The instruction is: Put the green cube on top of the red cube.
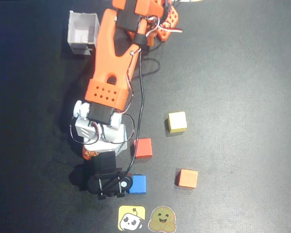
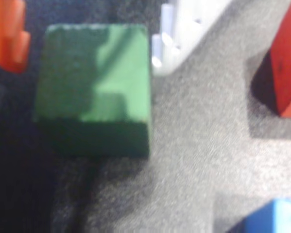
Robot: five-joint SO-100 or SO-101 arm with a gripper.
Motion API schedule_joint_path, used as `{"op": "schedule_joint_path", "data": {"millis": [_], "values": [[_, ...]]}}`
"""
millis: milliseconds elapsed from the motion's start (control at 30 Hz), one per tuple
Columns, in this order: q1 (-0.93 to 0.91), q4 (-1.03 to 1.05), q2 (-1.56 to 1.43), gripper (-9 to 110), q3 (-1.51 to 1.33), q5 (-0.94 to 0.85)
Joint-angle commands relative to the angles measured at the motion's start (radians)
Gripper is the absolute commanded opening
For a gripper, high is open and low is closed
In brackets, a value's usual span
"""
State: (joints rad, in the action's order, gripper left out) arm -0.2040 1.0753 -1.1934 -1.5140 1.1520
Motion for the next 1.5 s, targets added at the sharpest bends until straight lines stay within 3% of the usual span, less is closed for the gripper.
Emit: {"op": "schedule_joint_path", "data": {"millis": [0,700,1067,1467], "values": [[-0.003,-0.015,-0.008,20,0.038,0.015],[0.015,-0.052,0.012,19,0.028,0.107],[0.015,-0.064,0.015,3,0.011,0.137],[0.023,-0.037,-0.055,3,0.028,0.158]]}}
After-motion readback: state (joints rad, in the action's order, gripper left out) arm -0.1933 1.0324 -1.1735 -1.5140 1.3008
